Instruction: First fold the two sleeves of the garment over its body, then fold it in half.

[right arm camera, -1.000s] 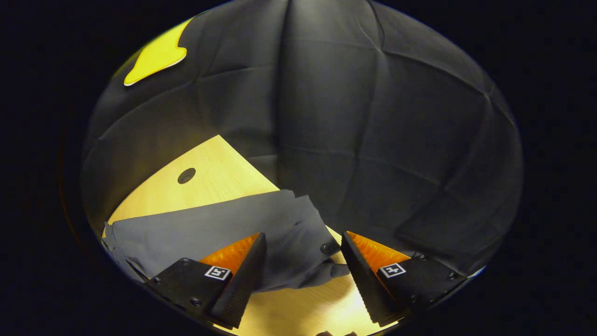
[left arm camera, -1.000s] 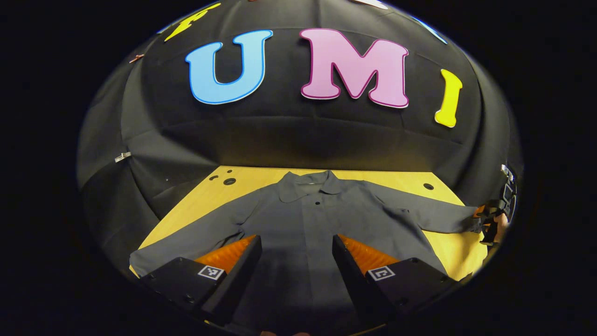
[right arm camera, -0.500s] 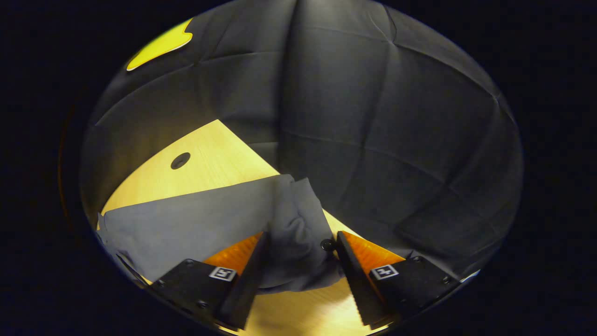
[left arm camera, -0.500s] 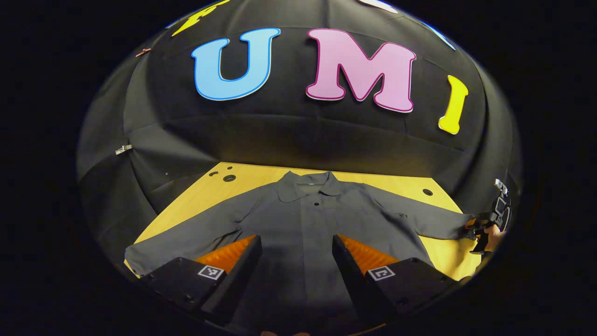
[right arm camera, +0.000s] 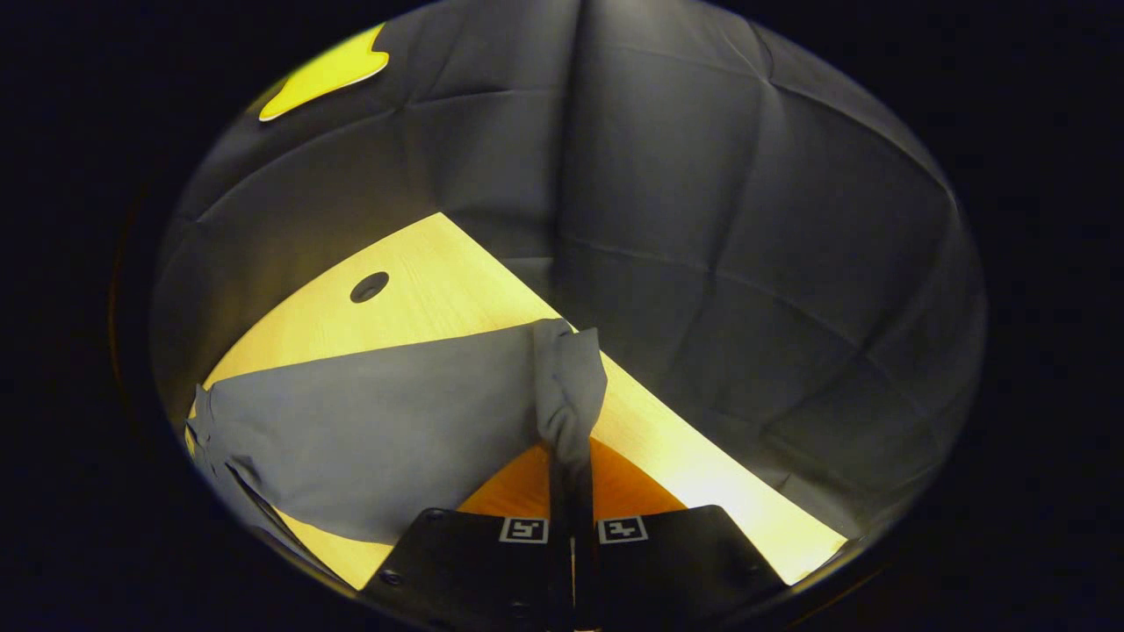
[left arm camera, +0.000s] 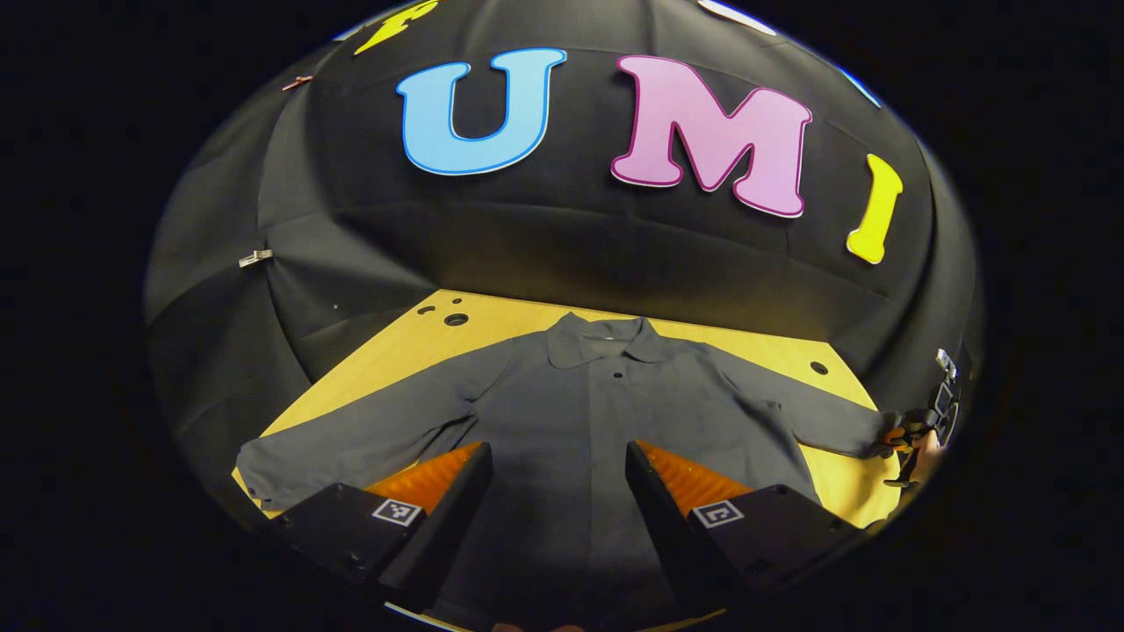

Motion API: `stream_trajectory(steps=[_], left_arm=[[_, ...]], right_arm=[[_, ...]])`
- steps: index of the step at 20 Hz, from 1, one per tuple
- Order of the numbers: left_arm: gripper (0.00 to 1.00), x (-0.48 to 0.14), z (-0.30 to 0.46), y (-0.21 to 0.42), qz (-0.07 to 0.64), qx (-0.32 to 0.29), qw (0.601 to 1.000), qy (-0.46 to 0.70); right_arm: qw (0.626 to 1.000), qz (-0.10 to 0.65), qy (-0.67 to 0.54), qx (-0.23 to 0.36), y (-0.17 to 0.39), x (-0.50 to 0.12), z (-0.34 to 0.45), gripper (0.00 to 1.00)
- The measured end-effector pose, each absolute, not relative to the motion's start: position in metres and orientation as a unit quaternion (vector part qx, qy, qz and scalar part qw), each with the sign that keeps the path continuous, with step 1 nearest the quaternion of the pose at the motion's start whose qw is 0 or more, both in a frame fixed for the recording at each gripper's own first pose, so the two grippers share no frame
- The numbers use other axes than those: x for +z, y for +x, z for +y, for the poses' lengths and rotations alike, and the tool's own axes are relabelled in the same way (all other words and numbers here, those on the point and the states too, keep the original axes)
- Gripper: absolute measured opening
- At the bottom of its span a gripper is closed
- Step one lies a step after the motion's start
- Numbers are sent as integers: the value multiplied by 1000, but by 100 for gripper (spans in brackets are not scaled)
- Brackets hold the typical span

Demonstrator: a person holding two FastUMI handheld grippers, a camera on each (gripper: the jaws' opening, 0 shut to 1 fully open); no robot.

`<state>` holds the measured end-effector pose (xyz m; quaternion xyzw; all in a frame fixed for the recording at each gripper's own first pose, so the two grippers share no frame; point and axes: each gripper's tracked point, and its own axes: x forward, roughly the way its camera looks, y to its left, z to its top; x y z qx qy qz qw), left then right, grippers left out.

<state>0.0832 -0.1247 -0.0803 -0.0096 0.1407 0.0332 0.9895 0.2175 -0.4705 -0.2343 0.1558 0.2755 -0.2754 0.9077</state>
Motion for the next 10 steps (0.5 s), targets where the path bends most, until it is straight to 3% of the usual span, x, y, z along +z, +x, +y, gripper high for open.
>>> stream_trajectory(steps=[10], left_arm=[[96,-82,-64,56,130,94,987,-11]], right_arm=[[952,214,65,-208,227,-143,-438,6]])
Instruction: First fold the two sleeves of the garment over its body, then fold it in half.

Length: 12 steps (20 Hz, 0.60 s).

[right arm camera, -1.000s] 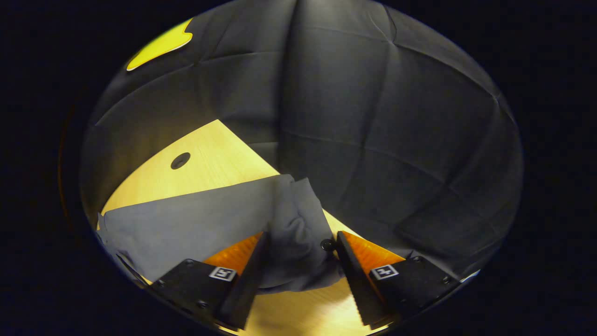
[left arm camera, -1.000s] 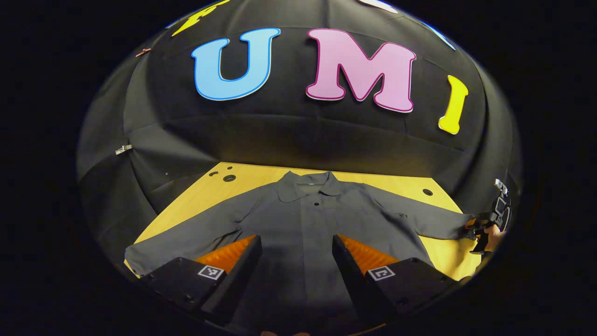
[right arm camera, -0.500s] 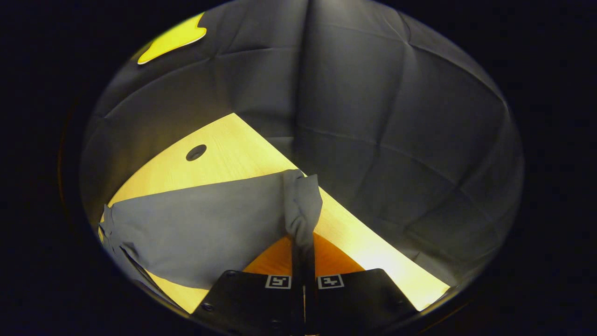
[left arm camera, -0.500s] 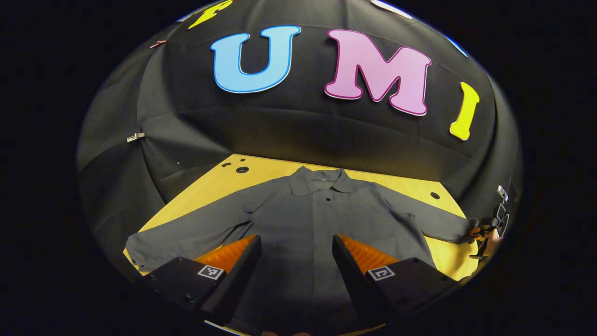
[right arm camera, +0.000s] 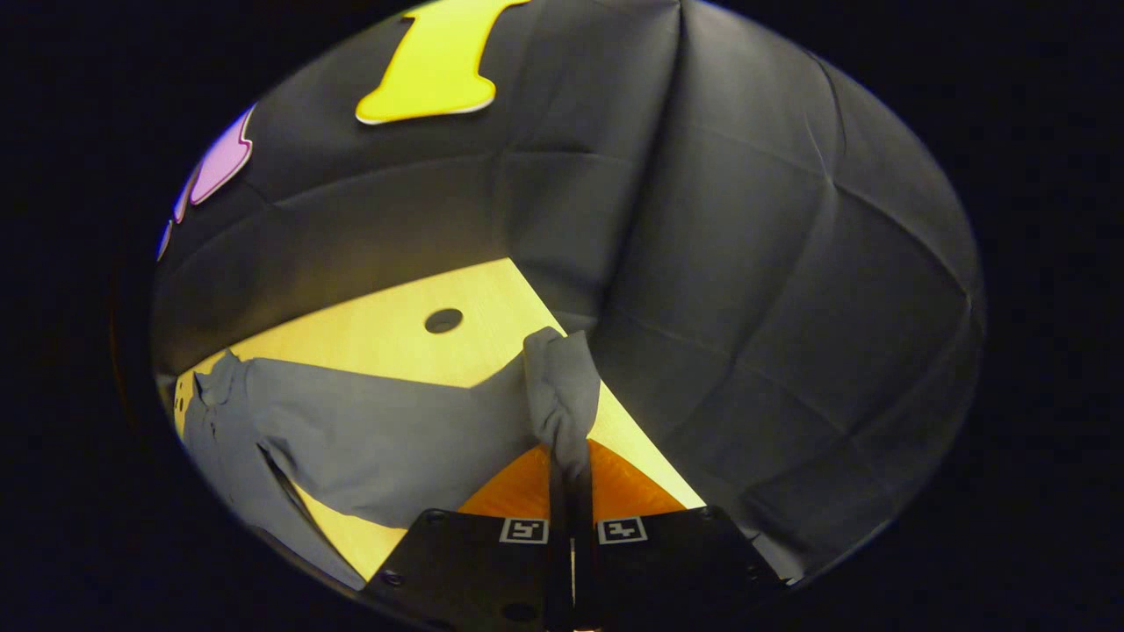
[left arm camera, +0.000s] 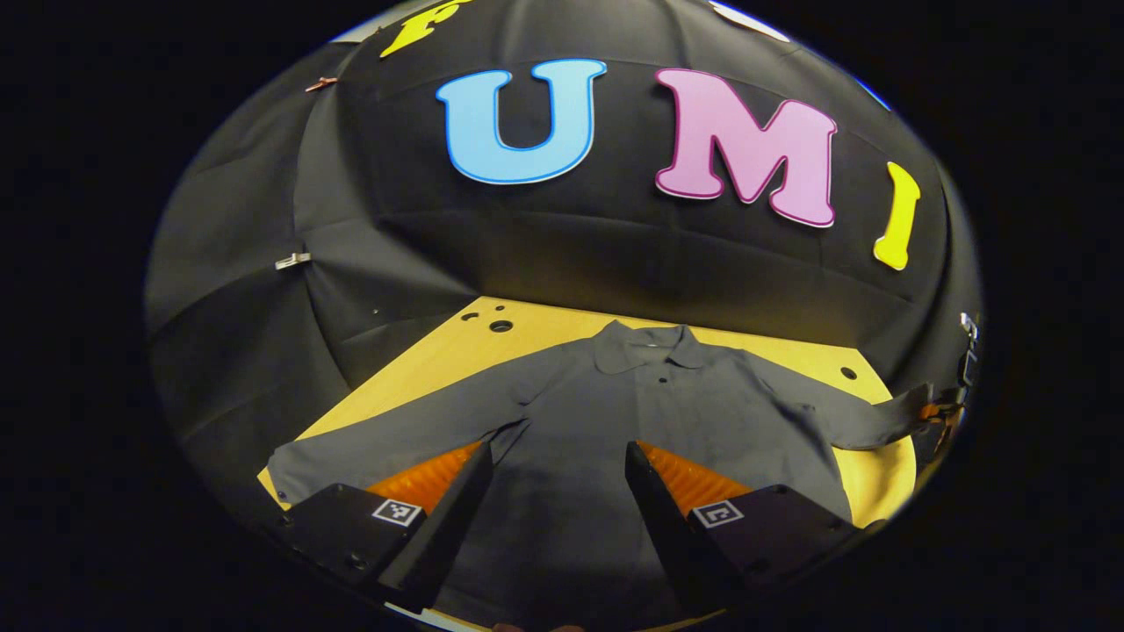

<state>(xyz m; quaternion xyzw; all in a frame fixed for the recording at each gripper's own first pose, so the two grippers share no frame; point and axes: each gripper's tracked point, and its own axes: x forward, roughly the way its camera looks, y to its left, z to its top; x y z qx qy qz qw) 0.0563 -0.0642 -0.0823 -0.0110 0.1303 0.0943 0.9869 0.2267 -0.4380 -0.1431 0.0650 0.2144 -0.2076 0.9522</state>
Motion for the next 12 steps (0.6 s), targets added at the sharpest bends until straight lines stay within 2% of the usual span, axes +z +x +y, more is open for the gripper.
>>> stream_trajectory(steps=[9,12], left_arm=[[96,-89,-42,24,121,127,984,-31],[96,-89,-34,17,114,137,983,-36]], right_arm=[[983,145,26,-111,230,-32,-371,6],[989,130,8,-71,249,-15,-332,6]])
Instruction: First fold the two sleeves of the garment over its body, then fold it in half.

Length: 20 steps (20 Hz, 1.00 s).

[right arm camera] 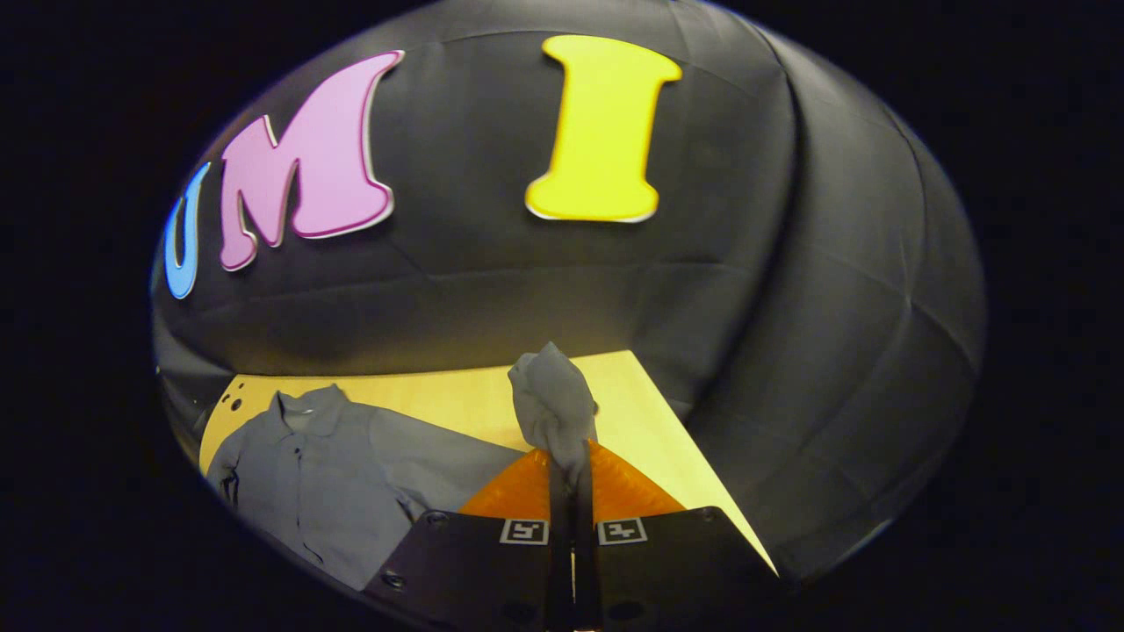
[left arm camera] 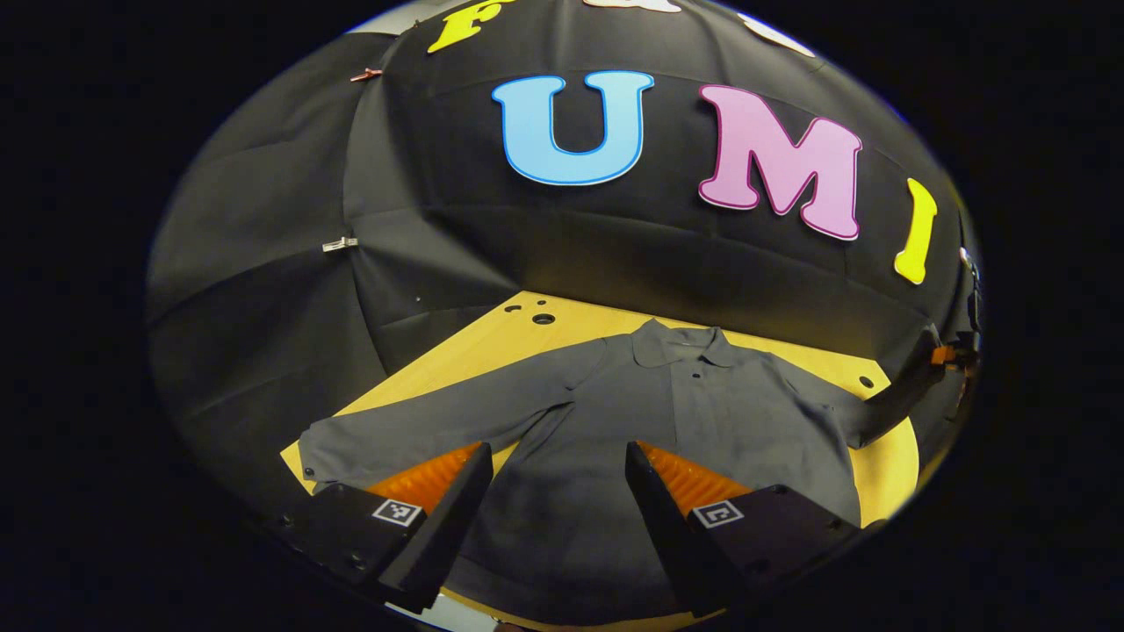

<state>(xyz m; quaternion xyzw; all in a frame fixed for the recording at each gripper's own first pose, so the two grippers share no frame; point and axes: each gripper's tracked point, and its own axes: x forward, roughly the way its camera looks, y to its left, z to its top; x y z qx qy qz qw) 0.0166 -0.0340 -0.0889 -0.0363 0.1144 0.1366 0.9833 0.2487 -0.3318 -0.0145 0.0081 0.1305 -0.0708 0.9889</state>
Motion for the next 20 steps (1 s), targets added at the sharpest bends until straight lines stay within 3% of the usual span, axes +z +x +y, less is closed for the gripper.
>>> stream_trajectory(steps=[9,20], left_arm=[[96,-99,0,-8,111,185,974,-67],[96,-117,42,-36,139,235,958,-88]], right_arm=[[991,118,-19,53,286,5,-163,6],[969,139,-53,196,288,-14,37,6]])
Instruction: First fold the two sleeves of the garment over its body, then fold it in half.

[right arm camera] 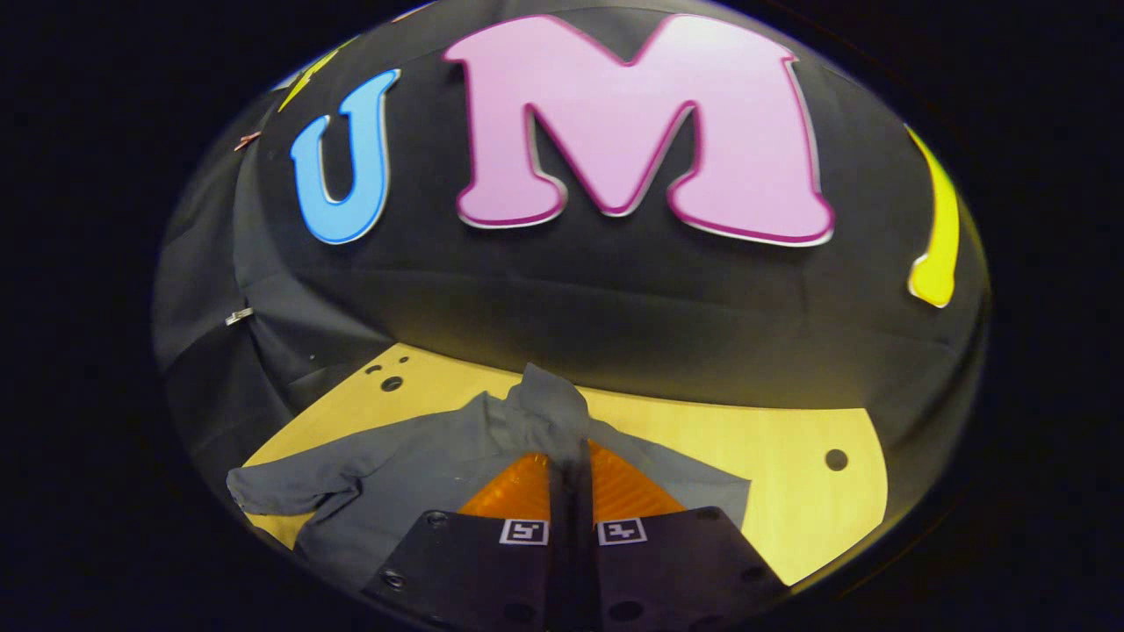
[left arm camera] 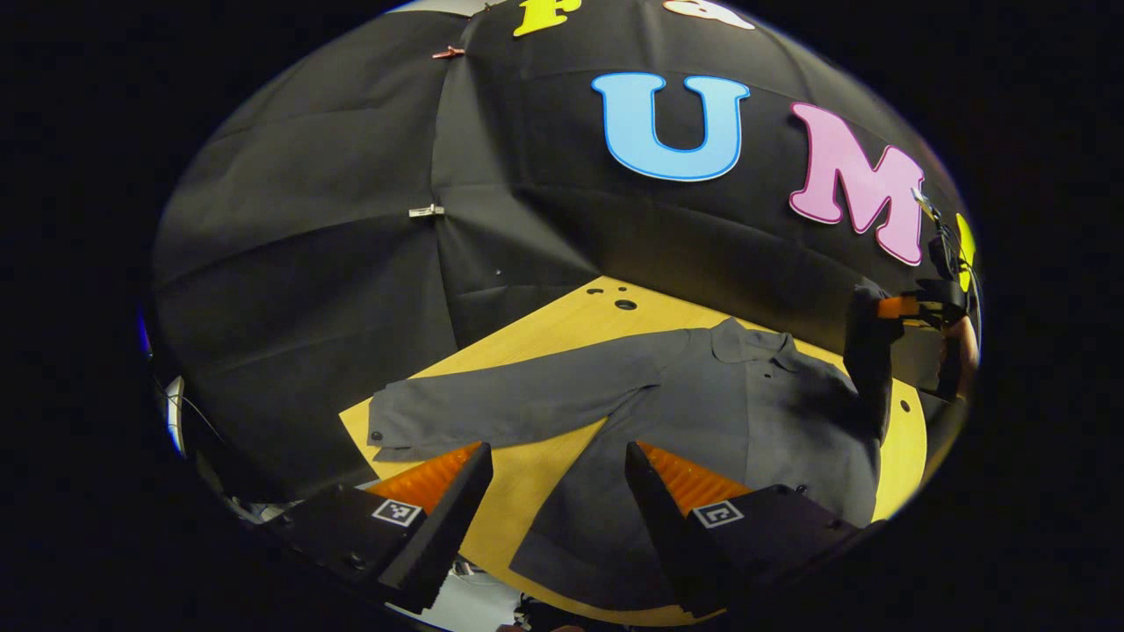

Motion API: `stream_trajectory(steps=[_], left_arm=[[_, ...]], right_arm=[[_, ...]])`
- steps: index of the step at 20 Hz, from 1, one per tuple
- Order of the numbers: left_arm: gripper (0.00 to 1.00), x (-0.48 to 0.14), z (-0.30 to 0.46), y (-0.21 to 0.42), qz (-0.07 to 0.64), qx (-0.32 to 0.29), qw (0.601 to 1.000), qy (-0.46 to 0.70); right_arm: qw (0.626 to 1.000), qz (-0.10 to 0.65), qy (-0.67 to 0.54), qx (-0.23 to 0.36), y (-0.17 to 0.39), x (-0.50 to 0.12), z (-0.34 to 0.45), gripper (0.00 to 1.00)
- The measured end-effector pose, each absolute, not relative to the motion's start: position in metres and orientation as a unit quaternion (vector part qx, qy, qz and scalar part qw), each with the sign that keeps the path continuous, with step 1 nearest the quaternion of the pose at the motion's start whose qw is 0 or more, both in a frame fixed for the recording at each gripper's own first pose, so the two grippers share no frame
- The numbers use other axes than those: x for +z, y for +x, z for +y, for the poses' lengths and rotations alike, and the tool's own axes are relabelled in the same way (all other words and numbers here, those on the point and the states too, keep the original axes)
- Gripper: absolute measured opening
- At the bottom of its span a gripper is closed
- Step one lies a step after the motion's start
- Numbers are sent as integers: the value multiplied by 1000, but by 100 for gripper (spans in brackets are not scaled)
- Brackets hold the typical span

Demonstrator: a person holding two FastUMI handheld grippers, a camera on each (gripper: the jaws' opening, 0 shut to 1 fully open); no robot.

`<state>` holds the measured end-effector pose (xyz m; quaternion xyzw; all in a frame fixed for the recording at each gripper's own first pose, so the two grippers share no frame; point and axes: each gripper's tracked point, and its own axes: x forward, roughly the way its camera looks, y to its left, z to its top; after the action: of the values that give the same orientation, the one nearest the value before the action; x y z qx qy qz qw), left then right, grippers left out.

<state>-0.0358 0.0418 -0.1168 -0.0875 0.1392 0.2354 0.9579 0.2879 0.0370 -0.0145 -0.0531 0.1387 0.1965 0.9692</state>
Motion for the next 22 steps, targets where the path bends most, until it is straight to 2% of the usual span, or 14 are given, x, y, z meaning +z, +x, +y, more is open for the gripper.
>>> stream_trajectory(steps=[8,13,16,19,22], left_arm=[[96,-122,64,-48,153,258,948,-106],[96,-136,76,-49,166,259,945,-113],[96,-146,84,-53,181,260,943,-105],[96,-151,94,-61,186,272,937,-115],[96,-158,104,-66,189,289,929,-136]], right_arm=[[940,194,-71,271,270,-75,157,6],[927,229,-95,283,269,-122,205,6],[913,272,-84,293,261,-157,227,17],[904,284,-98,303,252,-181,238,23],[880,323,-66,342,225,-195,260,60]])
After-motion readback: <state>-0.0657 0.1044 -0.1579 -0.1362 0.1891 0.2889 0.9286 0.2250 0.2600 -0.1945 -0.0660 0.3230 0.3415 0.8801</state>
